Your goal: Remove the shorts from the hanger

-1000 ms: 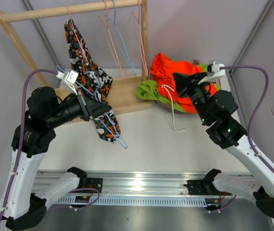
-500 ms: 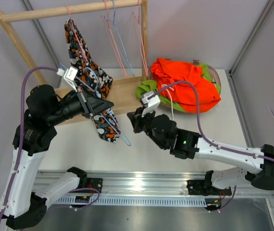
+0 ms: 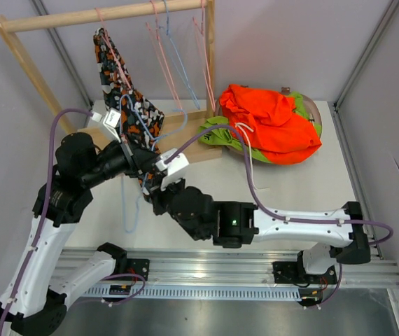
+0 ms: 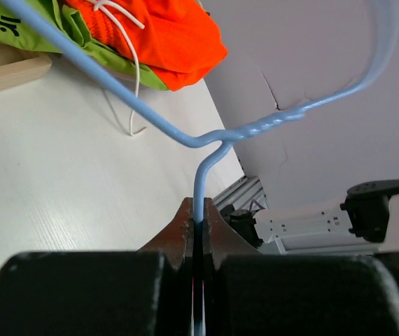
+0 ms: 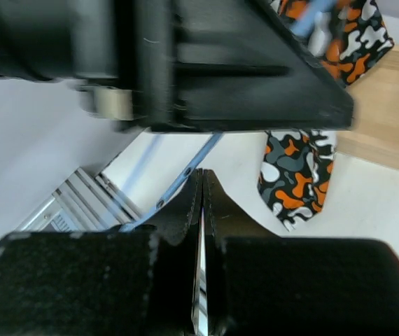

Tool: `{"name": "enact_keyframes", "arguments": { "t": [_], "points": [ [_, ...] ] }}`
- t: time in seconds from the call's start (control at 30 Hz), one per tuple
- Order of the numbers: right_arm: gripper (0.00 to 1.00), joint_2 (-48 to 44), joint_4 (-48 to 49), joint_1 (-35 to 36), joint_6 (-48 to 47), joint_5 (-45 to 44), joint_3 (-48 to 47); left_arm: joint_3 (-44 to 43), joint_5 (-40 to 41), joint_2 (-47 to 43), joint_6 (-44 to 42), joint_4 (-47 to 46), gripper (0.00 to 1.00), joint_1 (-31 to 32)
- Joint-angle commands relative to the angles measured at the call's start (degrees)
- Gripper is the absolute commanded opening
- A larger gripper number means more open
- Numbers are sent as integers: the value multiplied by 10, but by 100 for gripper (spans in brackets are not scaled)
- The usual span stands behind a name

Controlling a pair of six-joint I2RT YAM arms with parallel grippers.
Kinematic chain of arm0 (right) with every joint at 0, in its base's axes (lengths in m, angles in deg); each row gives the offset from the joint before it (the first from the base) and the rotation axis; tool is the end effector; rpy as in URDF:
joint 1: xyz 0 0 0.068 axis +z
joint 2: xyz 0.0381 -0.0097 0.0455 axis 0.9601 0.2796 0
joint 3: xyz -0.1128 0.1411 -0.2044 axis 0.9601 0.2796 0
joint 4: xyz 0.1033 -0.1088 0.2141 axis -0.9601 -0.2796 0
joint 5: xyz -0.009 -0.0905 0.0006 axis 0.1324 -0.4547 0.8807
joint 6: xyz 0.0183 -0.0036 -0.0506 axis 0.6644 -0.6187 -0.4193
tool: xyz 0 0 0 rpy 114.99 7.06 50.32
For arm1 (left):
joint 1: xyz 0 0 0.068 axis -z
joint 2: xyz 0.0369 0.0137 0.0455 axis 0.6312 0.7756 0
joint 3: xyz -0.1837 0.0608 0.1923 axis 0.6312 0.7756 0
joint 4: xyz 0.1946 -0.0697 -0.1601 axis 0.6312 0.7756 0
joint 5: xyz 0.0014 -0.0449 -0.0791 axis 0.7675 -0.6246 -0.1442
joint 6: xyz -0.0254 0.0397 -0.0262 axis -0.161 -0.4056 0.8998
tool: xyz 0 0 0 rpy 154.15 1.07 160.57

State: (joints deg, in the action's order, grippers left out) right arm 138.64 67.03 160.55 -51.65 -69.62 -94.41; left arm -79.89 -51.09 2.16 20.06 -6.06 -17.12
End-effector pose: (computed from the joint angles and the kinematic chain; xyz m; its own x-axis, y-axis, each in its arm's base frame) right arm 0.0438 0.3533 0.4281 -0.2059 0.1096 -0.9724 -0.6750 0.7035 0.2222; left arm 0.1301 -0.0699 0.4424 -0.6638 -0.3752 -0.6469 0.3936 0.5602 -0.7288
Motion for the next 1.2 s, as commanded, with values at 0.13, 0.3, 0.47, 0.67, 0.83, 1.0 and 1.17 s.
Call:
{"name": "enact_keyframes", "arguments": {
  "t": [0.13, 0.3, 0.47, 0.67, 0.83, 1.0, 1.17],
  "points": [
    [0, 84, -26, 43, 8, -26, -143, 19, 31, -1, 7, -66, 0, 3],
    [0, 97, -34, 48, 7, -28, -149, -4, 42, -13, 4, -48, 0, 3],
    [0, 70, -28, 56, -1, -45, -115, -74, 58, -30, -3, 0, 0, 3],
    [0, -3, 4, 80, -31, -95, -47, -175, 100, -52, -10, 61, 0, 3],
    [32, -64, 23, 88, -36, -122, 22, -185, 163, -63, -16, 60, 0, 2],
    [86, -121, 24, 88, -36, -156, 67, -164, 218, -60, -5, -10, 0, 3],
    [86, -172, 34, 88, -35, -176, 126, -97, 220, -51, 56, -151, 0, 0]
  ]
}}
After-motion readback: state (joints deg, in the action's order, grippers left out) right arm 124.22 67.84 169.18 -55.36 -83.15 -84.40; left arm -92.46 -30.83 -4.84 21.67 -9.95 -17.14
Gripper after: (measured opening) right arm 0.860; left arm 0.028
